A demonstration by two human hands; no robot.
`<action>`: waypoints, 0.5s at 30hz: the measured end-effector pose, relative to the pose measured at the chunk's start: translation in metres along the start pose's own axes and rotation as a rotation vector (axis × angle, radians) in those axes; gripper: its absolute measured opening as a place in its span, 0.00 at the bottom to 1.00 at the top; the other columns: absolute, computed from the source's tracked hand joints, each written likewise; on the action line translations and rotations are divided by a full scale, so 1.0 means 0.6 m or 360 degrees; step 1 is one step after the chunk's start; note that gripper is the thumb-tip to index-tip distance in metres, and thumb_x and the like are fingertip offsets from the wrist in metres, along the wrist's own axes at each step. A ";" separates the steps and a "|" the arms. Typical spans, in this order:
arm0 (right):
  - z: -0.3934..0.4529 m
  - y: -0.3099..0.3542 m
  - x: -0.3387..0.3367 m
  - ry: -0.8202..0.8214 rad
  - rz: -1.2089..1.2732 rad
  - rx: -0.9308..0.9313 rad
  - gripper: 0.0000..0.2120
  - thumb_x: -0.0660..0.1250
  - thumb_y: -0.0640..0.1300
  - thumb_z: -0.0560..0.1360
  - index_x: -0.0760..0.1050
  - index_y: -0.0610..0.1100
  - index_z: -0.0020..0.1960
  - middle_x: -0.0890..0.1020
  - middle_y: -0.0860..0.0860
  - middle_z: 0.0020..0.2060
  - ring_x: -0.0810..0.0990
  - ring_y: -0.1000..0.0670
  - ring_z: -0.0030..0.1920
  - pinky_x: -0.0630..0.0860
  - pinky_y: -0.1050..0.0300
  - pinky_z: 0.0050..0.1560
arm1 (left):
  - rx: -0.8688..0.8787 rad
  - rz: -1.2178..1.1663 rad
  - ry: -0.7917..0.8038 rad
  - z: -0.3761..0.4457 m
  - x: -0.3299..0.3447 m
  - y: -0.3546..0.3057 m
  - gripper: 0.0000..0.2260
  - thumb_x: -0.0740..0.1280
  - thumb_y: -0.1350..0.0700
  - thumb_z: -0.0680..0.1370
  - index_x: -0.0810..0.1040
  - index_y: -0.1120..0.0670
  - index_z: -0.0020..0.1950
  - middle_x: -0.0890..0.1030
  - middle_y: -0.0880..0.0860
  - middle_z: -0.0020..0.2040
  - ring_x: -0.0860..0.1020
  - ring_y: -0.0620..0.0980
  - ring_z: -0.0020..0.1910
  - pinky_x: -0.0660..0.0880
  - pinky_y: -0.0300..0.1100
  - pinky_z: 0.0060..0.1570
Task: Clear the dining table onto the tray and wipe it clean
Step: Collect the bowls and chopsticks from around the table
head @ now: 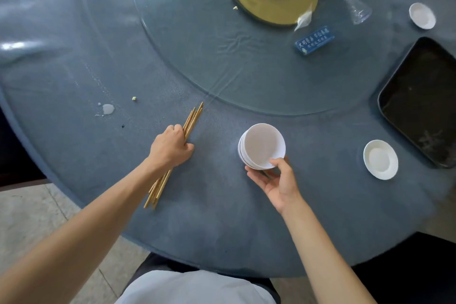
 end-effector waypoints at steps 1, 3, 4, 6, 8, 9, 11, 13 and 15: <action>-0.002 -0.002 -0.002 0.0004 0.0032 -0.0007 0.21 0.62 0.38 0.79 0.72 0.44 0.71 0.76 0.31 0.67 0.84 0.29 0.57 0.85 0.41 0.54 | 0.0020 -0.0024 0.0008 -0.002 0.002 -0.002 0.08 0.63 0.54 0.77 0.66 0.57 0.46 0.72 0.55 0.44 0.74 0.59 0.42 0.70 0.49 0.43; -0.007 -0.007 -0.006 0.0005 0.0098 -0.0021 0.22 0.63 0.38 0.78 0.72 0.43 0.72 0.76 0.30 0.68 0.83 0.29 0.58 0.85 0.45 0.51 | -0.0016 -0.0181 0.0079 -0.003 0.013 0.005 0.08 0.59 0.55 0.79 0.64 0.58 0.45 0.72 0.56 0.39 0.72 0.58 0.38 0.68 0.48 0.40; -0.011 -0.009 -0.009 0.0000 0.0136 -0.0030 0.22 0.63 0.38 0.78 0.72 0.42 0.72 0.75 0.30 0.68 0.83 0.29 0.59 0.85 0.47 0.49 | -0.0061 -0.0384 0.0133 -0.005 0.021 0.010 0.07 0.58 0.55 0.80 0.64 0.57 0.44 0.73 0.57 0.38 0.72 0.57 0.35 0.69 0.47 0.38; -0.021 -0.012 -0.017 -0.0011 0.0205 -0.0065 0.23 0.64 0.37 0.77 0.72 0.42 0.72 0.74 0.32 0.70 0.81 0.29 0.61 0.85 0.49 0.48 | -0.0156 -0.0917 0.0238 -0.011 0.038 0.011 0.05 0.57 0.57 0.80 0.65 0.56 0.44 0.73 0.57 0.36 0.72 0.55 0.31 0.71 0.46 0.35; -0.035 -0.009 -0.025 -0.0019 0.0252 -0.0109 0.23 0.64 0.36 0.77 0.72 0.42 0.72 0.74 0.34 0.71 0.81 0.29 0.63 0.85 0.49 0.47 | -0.0290 -0.1389 0.0295 -0.024 0.050 0.000 0.06 0.56 0.62 0.81 0.67 0.56 0.44 0.70 0.55 0.35 0.69 0.52 0.27 0.71 0.43 0.30; -0.044 -0.007 -0.030 -0.0027 0.0265 -0.0129 0.23 0.63 0.36 0.77 0.73 0.43 0.72 0.74 0.34 0.71 0.81 0.29 0.63 0.85 0.50 0.47 | -0.0372 -0.1566 0.0318 -0.035 0.053 -0.008 0.08 0.56 0.63 0.81 0.68 0.55 0.43 0.68 0.54 0.34 0.68 0.50 0.26 0.70 0.41 0.28; -0.066 -0.002 -0.038 -0.0037 0.0293 -0.0166 0.22 0.63 0.35 0.78 0.73 0.44 0.72 0.74 0.35 0.71 0.81 0.29 0.62 0.85 0.51 0.45 | -0.0457 -0.1846 0.0435 -0.060 0.058 -0.036 0.09 0.55 0.63 0.81 0.69 0.54 0.43 0.67 0.52 0.33 0.66 0.49 0.25 0.69 0.39 0.26; -0.092 0.001 -0.051 -0.0046 0.0327 -0.0192 0.22 0.63 0.36 0.78 0.73 0.45 0.71 0.74 0.35 0.71 0.81 0.28 0.62 0.85 0.52 0.44 | -0.0449 -0.2044 0.0593 -0.086 0.065 -0.069 0.09 0.55 0.63 0.80 0.70 0.54 0.43 0.67 0.51 0.32 0.66 0.48 0.25 0.69 0.39 0.27; -0.119 0.003 -0.071 -0.0053 0.0386 -0.0228 0.20 0.62 0.36 0.79 0.73 0.46 0.70 0.74 0.35 0.71 0.81 0.28 0.61 0.85 0.53 0.43 | -0.0428 -0.2154 0.0684 -0.112 0.069 -0.104 0.09 0.55 0.63 0.80 0.70 0.53 0.43 0.67 0.51 0.32 0.66 0.48 0.25 0.70 0.39 0.27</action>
Point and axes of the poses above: each hand's wrist, its own z-axis towards the middle knuckle, its own x-axis out of the palm, y = z × x, the point moved 8 cm from there along z, towards the middle knuckle
